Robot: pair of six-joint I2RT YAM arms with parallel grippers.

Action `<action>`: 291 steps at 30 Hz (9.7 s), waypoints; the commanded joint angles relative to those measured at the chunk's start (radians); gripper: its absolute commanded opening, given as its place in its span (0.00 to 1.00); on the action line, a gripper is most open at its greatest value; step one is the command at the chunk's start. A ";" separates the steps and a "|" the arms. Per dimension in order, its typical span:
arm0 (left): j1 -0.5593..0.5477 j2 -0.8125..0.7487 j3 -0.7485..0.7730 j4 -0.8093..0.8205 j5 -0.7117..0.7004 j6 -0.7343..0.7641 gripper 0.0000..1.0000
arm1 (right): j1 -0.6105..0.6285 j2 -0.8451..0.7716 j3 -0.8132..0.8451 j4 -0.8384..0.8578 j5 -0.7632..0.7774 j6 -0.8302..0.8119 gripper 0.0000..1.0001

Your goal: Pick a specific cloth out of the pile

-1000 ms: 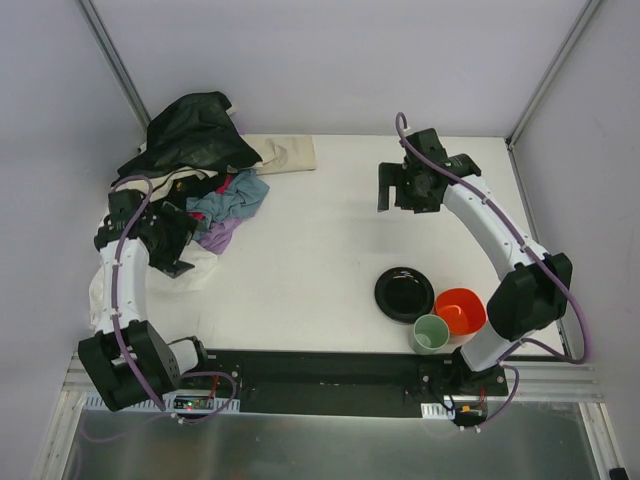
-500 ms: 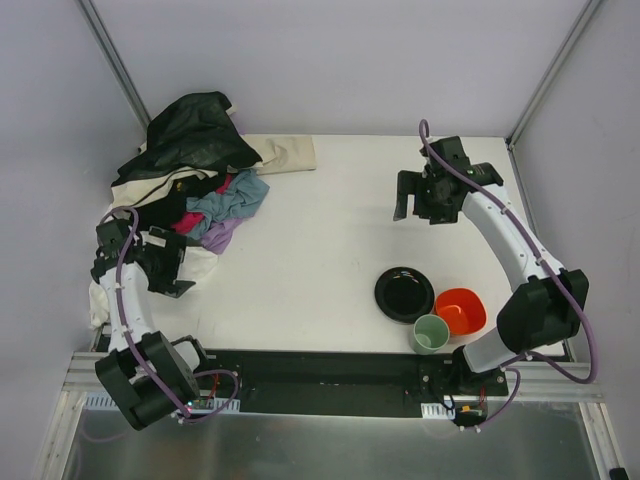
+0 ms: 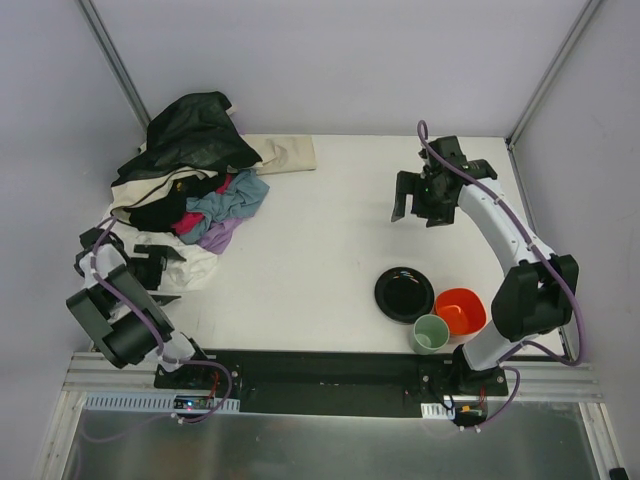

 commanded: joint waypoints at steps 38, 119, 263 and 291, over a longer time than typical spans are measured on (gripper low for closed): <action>-0.101 -0.057 0.586 0.113 0.123 0.009 0.00 | -0.017 -0.154 0.011 -0.019 -0.009 0.110 0.96; -0.253 0.034 -0.035 0.374 0.100 -0.232 0.99 | -0.020 -0.031 0.014 0.019 -0.052 0.073 0.96; -0.289 0.537 0.800 0.381 0.392 -0.185 0.11 | 0.138 0.147 0.477 0.423 -0.367 0.531 0.01; -0.289 0.427 0.648 0.365 0.413 -0.086 0.76 | 0.400 0.681 0.896 -0.191 -0.196 0.242 0.96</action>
